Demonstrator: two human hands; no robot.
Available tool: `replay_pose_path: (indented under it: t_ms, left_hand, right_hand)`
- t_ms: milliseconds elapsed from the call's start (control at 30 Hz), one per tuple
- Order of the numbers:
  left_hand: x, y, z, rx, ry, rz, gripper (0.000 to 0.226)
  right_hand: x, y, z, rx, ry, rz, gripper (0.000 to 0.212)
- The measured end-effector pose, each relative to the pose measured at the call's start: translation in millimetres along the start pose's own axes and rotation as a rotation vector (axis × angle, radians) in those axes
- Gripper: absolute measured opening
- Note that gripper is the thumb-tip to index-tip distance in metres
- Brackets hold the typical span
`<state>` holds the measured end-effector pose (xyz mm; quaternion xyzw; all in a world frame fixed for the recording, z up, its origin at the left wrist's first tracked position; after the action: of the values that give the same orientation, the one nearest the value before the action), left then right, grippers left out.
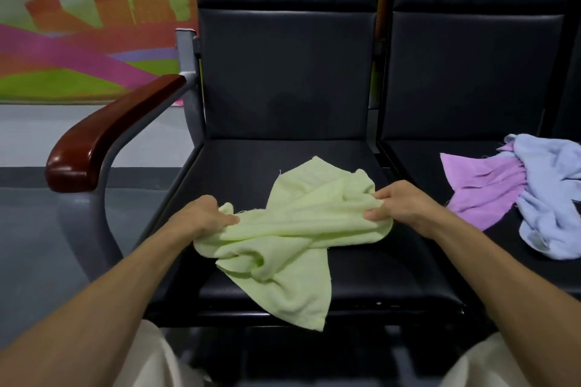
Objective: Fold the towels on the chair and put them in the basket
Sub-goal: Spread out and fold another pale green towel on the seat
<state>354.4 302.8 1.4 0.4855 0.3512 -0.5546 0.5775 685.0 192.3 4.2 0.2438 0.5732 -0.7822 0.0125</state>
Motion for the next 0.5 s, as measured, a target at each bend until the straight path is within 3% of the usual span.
replay_pose_path:
  t_ms: [67,133,233,367,500]
  left_hand:
    - [-2,4,3,0.023,-0.008,0.081,0.040]
    - [-4,5,4,0.047,0.032,0.248,0.037]
    - [-8,9,5,0.056,0.088,0.721,0.030]
    - [-21,17,11,0.104,0.030,1.367,0.022]
    - [-29,15,17,0.138,-0.031,1.574,0.019]
  right_hand:
    - [-5,2,1,-0.034,0.084,0.198,0.031]
    - [-7,-2,8,-0.048,0.130,0.251,0.022]
    - [-13,-3,10,-0.087,0.213,0.218,0.027]
    - [-18,-8,13,-0.164,0.260,-0.267,0.018]
    - [-15,-21,23,-0.171,0.230,-0.676,0.014]
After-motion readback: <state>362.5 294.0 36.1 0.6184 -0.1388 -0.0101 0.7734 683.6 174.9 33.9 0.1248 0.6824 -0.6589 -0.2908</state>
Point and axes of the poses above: each hand's wrist, its own z-axis away from the middle knuckle, its own x-axis out of the palm, y = z × x, the point moved 4 cm from there along -z, towards the middle knuckle, and after that the axes turned 13 degrees about -z, right-handed, at the moved point
